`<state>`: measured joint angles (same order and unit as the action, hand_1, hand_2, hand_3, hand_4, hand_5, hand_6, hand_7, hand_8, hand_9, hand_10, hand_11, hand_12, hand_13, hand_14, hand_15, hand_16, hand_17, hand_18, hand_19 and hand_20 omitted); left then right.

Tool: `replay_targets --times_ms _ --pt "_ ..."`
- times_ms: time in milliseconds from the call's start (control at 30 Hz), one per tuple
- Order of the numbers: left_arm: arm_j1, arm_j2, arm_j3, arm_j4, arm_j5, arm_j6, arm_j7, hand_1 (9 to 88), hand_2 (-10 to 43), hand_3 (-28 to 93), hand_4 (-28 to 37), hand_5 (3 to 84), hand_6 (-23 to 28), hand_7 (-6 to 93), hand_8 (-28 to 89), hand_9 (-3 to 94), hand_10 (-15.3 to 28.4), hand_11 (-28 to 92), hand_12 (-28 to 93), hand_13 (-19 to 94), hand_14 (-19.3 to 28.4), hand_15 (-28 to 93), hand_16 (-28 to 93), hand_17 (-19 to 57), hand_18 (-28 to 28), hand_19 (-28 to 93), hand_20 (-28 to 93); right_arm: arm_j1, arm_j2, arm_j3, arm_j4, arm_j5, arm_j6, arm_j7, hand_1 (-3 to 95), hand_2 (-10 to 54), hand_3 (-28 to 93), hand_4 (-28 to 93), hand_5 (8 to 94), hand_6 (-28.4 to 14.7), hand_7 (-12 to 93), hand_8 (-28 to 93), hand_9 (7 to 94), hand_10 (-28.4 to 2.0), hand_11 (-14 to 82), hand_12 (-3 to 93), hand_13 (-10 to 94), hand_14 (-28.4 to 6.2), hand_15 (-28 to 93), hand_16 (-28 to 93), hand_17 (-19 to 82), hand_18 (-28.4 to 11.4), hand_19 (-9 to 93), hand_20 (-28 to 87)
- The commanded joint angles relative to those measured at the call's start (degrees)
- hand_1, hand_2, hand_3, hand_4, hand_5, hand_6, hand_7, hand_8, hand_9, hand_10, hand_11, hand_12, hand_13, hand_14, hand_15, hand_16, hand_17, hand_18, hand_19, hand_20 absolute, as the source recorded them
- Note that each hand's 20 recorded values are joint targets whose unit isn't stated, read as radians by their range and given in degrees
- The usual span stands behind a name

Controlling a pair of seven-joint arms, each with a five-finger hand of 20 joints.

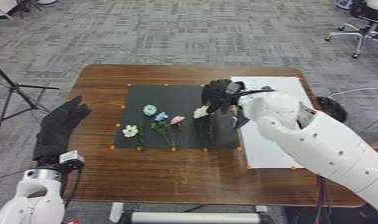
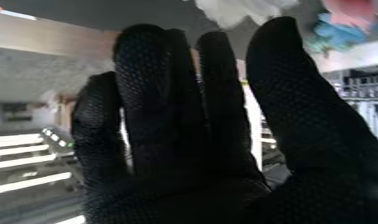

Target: Arrange flowers

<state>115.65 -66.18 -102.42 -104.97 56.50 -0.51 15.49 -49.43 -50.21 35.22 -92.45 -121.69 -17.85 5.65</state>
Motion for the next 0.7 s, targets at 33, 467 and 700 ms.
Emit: replay_targets --times_ms 33,467,700 --pt "0.11 0.2 0.05 -0.1 0.08 -0.74 -0.29 21.8 -4.7 73 -28.2 44.2 0.8 11.7 -7 44.6 12.9 17 13 35 17.4 19 3 1.8 13.8 9 17 0.82 1.77 5.23 -0.74 -0.77 4.39 1.88 42.2 -9.5 68 -19 57.5 1.2 17 -10 61.3 -12.6 10.7 16.9 64 -11.8 57 34 29 -22.0 72 61" --pt "0.39 -0.32 0.15 -0.16 -0.16 -0.39 0.34 21.9 -4.6 73 -28.2 44.2 0.7 11.7 -7 44.6 12.9 17 13 35 17.4 19 3 1.8 13.8 9 17 -1.46 -2.28 12.34 11.0 -13.35 -7.08 9.91 36.0 -9.5 66 -20 40.7 -3.5 9 -7 40.3 -15.3 3.8 15.8 61 -14.5 52 29 27 -23.1 70 58" --pt "0.42 -0.43 0.03 -0.19 -0.04 -0.45 0.37 21.9 -4.6 73 -28.1 44.3 0.7 11.7 -7 44.6 12.8 17 13 35 17.4 19 3 1.8 13.8 9 17 -4.0 -3.4 15.62 13.55 -17.14 -10.86 11.37 36.3 -9.5 66 -20 40.6 -3.6 9 -6 40.1 -15.3 4.1 15.1 61 -14.6 53 28 27 -23.5 70 57"
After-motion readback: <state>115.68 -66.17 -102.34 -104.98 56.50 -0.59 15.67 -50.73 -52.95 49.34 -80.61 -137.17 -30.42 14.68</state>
